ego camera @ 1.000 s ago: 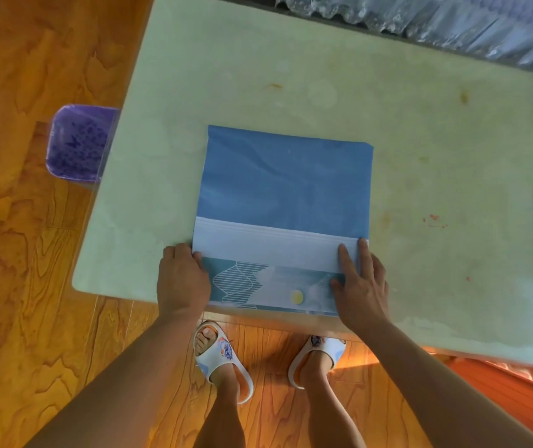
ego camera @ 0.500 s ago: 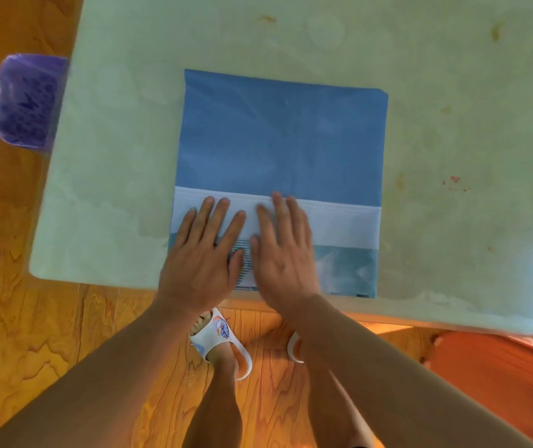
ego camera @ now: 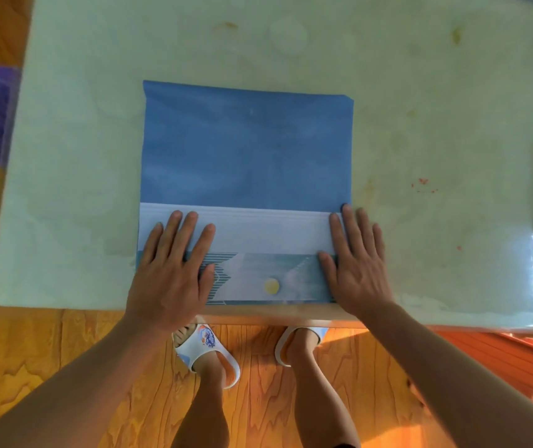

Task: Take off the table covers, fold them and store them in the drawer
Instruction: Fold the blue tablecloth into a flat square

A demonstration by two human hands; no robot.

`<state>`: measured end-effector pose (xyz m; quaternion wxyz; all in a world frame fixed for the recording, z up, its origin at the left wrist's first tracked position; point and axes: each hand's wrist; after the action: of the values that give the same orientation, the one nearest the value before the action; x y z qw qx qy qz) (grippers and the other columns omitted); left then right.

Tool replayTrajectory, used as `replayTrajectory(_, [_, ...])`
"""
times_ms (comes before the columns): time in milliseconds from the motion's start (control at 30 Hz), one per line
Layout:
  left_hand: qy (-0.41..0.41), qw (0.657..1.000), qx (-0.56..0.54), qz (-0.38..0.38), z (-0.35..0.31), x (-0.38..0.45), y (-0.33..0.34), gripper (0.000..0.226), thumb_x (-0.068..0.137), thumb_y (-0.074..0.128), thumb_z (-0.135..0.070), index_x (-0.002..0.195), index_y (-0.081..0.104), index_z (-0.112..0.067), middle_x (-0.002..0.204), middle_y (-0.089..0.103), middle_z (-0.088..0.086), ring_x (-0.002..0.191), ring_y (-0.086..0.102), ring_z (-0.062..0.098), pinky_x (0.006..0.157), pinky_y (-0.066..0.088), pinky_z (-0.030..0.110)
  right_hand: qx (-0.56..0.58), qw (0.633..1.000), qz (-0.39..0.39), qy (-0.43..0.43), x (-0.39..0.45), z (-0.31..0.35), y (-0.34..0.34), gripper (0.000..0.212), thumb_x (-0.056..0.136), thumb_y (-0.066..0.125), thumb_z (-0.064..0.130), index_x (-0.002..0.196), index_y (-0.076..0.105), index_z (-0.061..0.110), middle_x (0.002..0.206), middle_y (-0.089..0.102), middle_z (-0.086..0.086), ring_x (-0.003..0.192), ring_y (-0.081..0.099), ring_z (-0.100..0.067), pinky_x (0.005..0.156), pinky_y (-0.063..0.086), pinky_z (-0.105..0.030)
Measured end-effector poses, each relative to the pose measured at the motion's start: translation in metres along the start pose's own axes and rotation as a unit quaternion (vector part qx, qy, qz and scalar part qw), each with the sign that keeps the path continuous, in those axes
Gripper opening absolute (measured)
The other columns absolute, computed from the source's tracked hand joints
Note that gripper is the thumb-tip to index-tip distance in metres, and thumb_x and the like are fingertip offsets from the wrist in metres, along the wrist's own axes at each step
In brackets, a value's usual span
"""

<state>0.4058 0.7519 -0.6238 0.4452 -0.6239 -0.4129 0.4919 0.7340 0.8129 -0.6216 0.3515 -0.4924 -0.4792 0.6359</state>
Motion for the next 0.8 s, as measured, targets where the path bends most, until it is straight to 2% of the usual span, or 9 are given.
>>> replayTrajectory(100, [-0.036, 0.999, -0.003, -0.008, -0.014, 0.005, -0.012, 0.059, 0.096, 0.040, -0.036, 0.144, 0.049, -0.003, 0.156, 0.036, 0.026, 0.148, 0.027, 0.045, 0.122, 0.019, 0.060, -0.003, 1.000, 0.004, -0.009, 0.001, 0.002, 0.000, 0.070, 0.104, 0.023, 0.054, 0.161, 0.011, 0.015, 0.169, -0.001, -0.007, 0.155, -0.006, -0.033, 0.124, 0.008, -0.054])
replayTrajectory(167, [-0.051, 0.998, -0.032, -0.035, -0.040, 0.022, -0.029, 0.049, 0.086, 0.054, -0.030, 0.128, 0.057, -0.003, 0.145, 0.044, 0.026, 0.138, 0.037, 0.045, 0.118, 0.025, 0.060, -0.008, 1.000, -0.004, -0.021, 0.003, 0.001, -0.002, 0.070, 0.104, 0.028, 0.052, 0.160, 0.018, 0.011, 0.168, 0.006, -0.013, 0.154, 0.002, -0.037, 0.124, 0.008, -0.054])
replayTrajectory(200, [-0.029, 0.996, -0.061, -0.050, -0.058, 0.033, -0.035, 0.045, 0.085, 0.056, -0.027, 0.124, 0.059, -0.004, 0.144, 0.045, 0.025, 0.136, 0.039, 0.044, 0.116, 0.029, 0.059, -0.009, 0.999, -0.013, -0.030, 0.004, 0.001, -0.004, 0.069, 0.104, 0.030, 0.051, 0.158, 0.025, 0.008, 0.166, 0.012, -0.016, 0.153, 0.009, -0.039, 0.124, 0.010, -0.053])
replayTrajectory(300, [0.108, 0.986, -0.117, -0.053, -0.115, 0.061, -0.030, 0.046, 0.095, 0.049, -0.028, 0.134, 0.054, -0.005, 0.150, 0.042, 0.021, 0.145, 0.034, 0.038, 0.119, 0.029, 0.053, 0.003, 0.997, -0.055, -0.051, 0.013, -0.002, -0.008, 0.059, 0.104, 0.036, 0.044, 0.149, 0.042, 0.005, 0.159, 0.029, -0.020, 0.147, 0.024, -0.041, 0.123, 0.014, -0.053])
replayTrajectory(367, [0.159, 0.984, -0.075, -0.022, -0.135, 0.070, -0.014, 0.059, 0.102, 0.041, -0.038, 0.148, 0.041, -0.002, 0.159, 0.034, 0.022, 0.153, 0.022, 0.037, 0.123, 0.023, 0.053, 0.003, 0.995, -0.074, -0.069, 0.023, -0.007, -0.008, 0.059, 0.105, 0.039, 0.043, 0.152, 0.040, 0.008, 0.161, 0.027, -0.020, 0.149, 0.021, -0.042, 0.123, 0.014, -0.054])
replayTrajectory(467, [0.151, 0.988, -0.020, 0.002, -0.136, 0.070, 0.001, 0.074, 0.103, 0.035, -0.048, 0.157, 0.026, 0.000, 0.165, 0.023, 0.022, 0.156, 0.011, 0.036, 0.124, 0.017, 0.055, 0.007, 0.992, -0.079, -0.101, 0.052, -0.019, -0.007, 0.063, 0.103, 0.040, 0.044, 0.157, 0.029, 0.014, 0.165, 0.018, -0.017, 0.152, 0.012, -0.041, 0.124, 0.009, -0.054])
replayTrajectory(600, [0.155, 0.988, -0.009, -0.009, -0.139, 0.069, 0.006, 0.073, 0.100, 0.042, -0.046, 0.156, 0.032, -0.001, 0.163, 0.026, 0.024, 0.154, 0.016, 0.040, 0.124, 0.018, 0.057, 0.027, 0.990, -0.138, -0.010, 0.153, -0.030, -0.029, 0.060, 0.104, 0.035, 0.041, 0.158, 0.027, 0.016, 0.164, 0.022, -0.018, 0.151, 0.014, -0.043, 0.124, 0.006, -0.053])
replayTrajectory(667, [0.154, 0.988, 0.000, -0.010, -0.140, 0.069, 0.006, 0.073, 0.099, 0.045, -0.046, 0.155, 0.034, 0.000, 0.163, 0.027, 0.024, 0.153, 0.019, 0.041, 0.123, 0.021, 0.057, 0.028, 0.992, -0.123, 0.017, 0.214, -0.033, -0.051, 0.062, 0.104, 0.027, 0.045, 0.159, 0.023, 0.016, 0.165, 0.017, -0.017, 0.153, 0.008, -0.041, 0.124, 0.003, -0.053])
replayTrajectory(800, [0.150, 0.989, 0.002, -0.020, -0.141, 0.068, 0.010, 0.075, 0.095, 0.051, -0.045, 0.154, 0.037, -0.001, 0.162, 0.031, 0.023, 0.152, 0.024, 0.041, 0.120, 0.026, 0.058, -0.016, 0.995, -0.094, 0.001, 0.290, -0.036, -0.079, 0.064, 0.104, 0.016, 0.048, 0.160, 0.016, 0.018, 0.167, 0.010, -0.014, 0.154, 0.000, -0.037, 0.124, -0.004, -0.051])
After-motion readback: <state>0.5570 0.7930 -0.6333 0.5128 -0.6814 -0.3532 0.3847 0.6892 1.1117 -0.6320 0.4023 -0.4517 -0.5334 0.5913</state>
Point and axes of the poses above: each hand's wrist, its own x-axis towards the middle knuckle, its own y-axis out of the palm, z = x × y
